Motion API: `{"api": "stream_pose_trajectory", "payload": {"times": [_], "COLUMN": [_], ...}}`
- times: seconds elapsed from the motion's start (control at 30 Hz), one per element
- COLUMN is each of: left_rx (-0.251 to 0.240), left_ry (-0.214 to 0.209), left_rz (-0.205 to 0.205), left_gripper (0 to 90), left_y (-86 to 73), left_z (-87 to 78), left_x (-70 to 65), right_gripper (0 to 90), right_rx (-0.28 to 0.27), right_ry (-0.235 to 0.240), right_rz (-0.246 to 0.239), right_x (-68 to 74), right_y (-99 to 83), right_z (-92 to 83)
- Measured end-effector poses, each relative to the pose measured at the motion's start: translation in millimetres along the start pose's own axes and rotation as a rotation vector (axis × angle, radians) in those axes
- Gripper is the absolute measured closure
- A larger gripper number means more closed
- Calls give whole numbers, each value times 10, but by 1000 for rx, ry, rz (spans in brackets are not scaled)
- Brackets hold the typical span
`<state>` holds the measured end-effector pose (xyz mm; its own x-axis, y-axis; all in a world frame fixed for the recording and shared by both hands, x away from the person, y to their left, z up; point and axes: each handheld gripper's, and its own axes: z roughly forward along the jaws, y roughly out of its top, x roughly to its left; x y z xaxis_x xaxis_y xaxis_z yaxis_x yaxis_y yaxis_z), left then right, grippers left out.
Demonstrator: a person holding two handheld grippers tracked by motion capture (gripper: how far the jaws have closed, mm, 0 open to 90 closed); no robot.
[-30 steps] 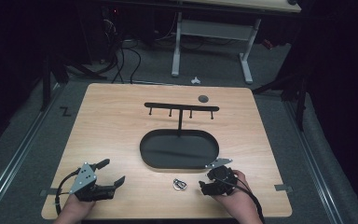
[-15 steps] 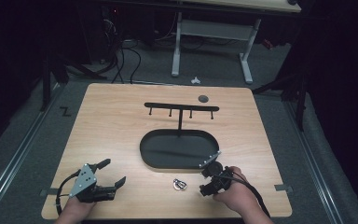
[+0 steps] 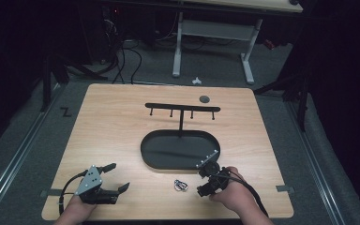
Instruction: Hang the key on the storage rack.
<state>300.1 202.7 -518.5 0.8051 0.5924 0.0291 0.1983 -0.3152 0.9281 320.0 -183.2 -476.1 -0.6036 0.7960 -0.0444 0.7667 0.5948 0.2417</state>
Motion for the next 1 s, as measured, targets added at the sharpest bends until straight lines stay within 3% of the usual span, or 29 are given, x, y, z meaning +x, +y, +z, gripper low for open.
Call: {"api": "stream_pose_trajectory", "payload": {"times": [0.33, 0.47, 0.53, 0.6, 0.67, 0.87, 1.0], "left_rx": [6, 10, 9, 14, 20, 24, 31], "left_ry": [14, 9, 8, 2, -3, -7, -13], "left_rz": [19, 25, 29, 29, 33, 32, 33], "left_gripper": [152, 152, 152, 152, 152, 152, 152], "left_y": [-2, -2, -4, -3, -1, -1, 1], "left_z": [10, 12, 13, 16, 18, 21, 25], "left_x": [-30, -36, -42, -44, -44, -44, -47], "right_gripper": [362, 403, 410, 428, 450, 540, 541], "right_rx": [-29, -33, -30, -17, -27, -10, -6], "right_ry": [29, 81, 82, 90, 99, 127, 147], "right_rz": [-30, -31, -36, -15, -47, -28, -19], "right_x": [145, 204, 226, 289, 306, 359, 357], "right_y": [133, 211, 227, 251, 287, 375, 390], "right_z": [-1, 60, 70, 89, 119, 162, 193]}}
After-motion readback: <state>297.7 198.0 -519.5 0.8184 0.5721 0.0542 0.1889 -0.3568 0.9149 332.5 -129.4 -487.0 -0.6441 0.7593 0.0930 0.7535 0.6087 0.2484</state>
